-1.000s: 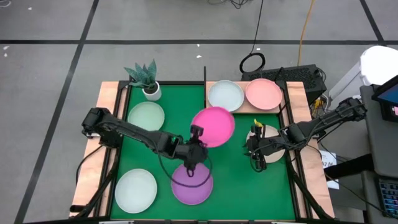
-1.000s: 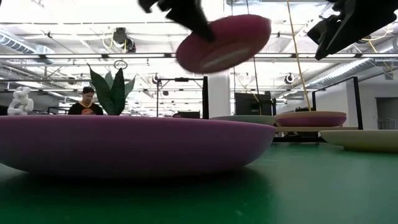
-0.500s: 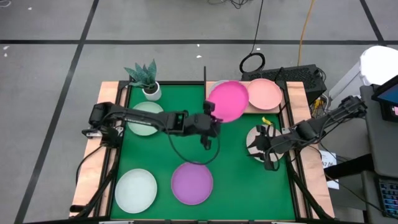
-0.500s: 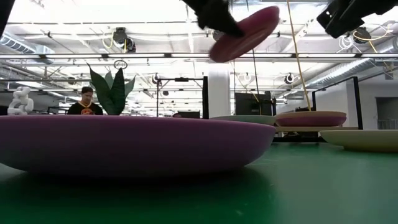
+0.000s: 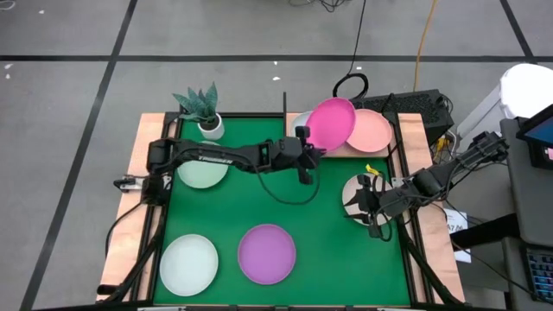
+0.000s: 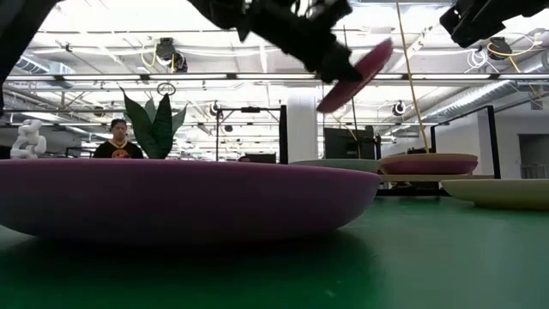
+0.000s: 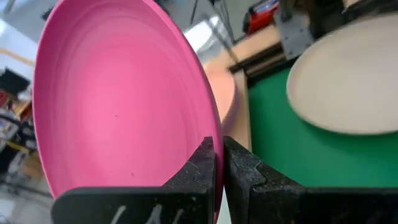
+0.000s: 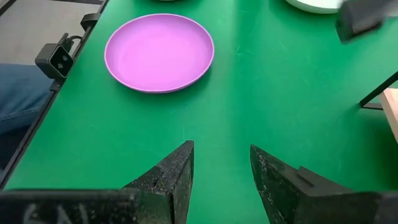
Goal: Place and stack plates onto a shelf
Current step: Stack the pink plate on top of the gray plate on the shelf
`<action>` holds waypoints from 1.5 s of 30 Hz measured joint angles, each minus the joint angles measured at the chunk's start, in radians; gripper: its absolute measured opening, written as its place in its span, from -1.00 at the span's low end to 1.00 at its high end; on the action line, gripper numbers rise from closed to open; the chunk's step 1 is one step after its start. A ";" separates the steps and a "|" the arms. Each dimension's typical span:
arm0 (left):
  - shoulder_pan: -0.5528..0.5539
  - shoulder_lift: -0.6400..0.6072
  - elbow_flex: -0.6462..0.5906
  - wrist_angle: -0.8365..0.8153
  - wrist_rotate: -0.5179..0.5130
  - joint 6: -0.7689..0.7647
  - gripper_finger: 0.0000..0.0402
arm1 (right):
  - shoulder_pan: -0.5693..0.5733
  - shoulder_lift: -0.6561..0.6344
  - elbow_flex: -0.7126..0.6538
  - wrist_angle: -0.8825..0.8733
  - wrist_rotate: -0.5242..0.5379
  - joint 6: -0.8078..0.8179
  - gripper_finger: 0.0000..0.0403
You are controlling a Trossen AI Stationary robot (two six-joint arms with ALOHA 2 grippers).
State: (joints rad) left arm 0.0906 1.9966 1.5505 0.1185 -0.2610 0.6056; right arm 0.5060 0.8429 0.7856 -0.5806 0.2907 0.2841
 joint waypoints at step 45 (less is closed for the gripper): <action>0.112 0.193 0.188 -0.232 -0.031 -0.043 -0.94 | 0.000 -0.012 0.000 -0.008 0.025 -0.044 -0.30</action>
State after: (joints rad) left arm 0.2024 2.1895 1.7390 -0.1134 -0.2924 0.5623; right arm 0.5060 0.8310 0.7856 -0.5882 0.3155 0.2398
